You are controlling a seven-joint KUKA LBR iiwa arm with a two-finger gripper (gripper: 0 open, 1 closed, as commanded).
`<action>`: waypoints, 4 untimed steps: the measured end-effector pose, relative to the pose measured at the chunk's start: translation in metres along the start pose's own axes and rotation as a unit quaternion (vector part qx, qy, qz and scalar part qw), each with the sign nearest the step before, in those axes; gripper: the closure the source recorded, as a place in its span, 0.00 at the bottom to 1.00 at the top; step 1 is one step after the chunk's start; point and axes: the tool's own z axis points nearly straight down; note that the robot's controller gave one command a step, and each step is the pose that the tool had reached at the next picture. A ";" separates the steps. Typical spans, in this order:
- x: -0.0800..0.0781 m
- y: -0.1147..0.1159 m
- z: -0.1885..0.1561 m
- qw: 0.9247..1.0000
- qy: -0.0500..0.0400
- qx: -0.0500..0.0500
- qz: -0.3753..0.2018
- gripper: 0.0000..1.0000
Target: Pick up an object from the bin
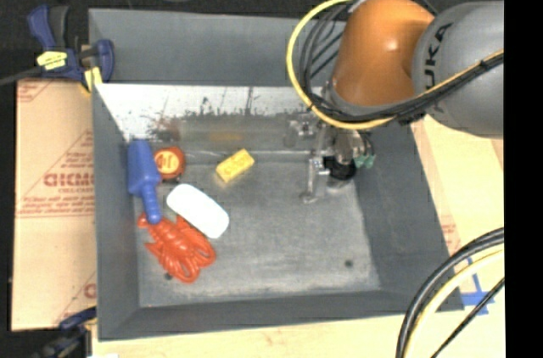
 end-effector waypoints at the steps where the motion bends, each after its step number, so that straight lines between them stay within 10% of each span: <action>1: -0.015 0.022 0.028 0.986 0.004 -0.002 -0.167 0.00; 3: -0.043 0.053 0.095 0.981 0.004 -0.002 -0.192 0.00; 4: -0.052 0.049 0.117 0.982 0.000 -0.004 -0.188 1.00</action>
Offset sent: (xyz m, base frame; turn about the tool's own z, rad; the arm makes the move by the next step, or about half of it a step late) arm 0.0367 0.0652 -0.0625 -0.1978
